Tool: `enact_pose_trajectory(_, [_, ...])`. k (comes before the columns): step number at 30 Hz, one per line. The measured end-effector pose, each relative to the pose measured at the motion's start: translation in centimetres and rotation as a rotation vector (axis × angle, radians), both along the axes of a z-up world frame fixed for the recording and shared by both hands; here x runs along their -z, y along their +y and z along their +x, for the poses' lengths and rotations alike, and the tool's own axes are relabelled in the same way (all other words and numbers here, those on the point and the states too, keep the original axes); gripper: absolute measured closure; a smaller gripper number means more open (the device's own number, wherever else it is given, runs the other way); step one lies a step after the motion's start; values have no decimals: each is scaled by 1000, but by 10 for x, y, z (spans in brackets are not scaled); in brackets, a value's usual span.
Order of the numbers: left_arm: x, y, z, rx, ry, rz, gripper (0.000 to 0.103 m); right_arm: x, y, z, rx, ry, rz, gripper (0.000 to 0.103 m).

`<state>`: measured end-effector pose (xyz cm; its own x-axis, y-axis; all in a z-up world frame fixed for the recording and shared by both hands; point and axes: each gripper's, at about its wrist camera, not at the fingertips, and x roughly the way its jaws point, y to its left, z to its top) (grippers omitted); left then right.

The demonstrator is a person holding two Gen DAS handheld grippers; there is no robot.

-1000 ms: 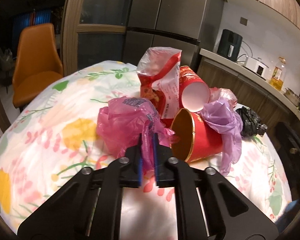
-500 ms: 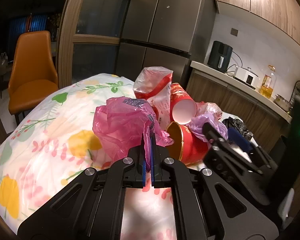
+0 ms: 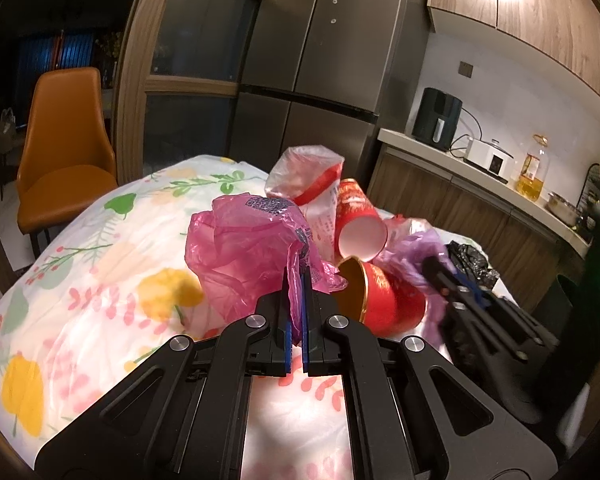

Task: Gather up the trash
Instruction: 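Grasp the pink plastic bag with the left tool while the right tool grasps the purple bag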

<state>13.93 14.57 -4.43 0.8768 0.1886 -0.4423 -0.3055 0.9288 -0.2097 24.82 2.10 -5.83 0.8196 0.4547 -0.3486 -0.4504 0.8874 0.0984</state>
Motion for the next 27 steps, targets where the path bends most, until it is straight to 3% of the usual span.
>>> enact_pose_trajectory(14, [-24,-38,-14,49,-51,41,101,-41,-64,-49,44,-91,85,97])
enact_pose_trajectory(27, [-40,-106,-7,189,-84,76,101,-52,-134,-73,171,-132,100,97])
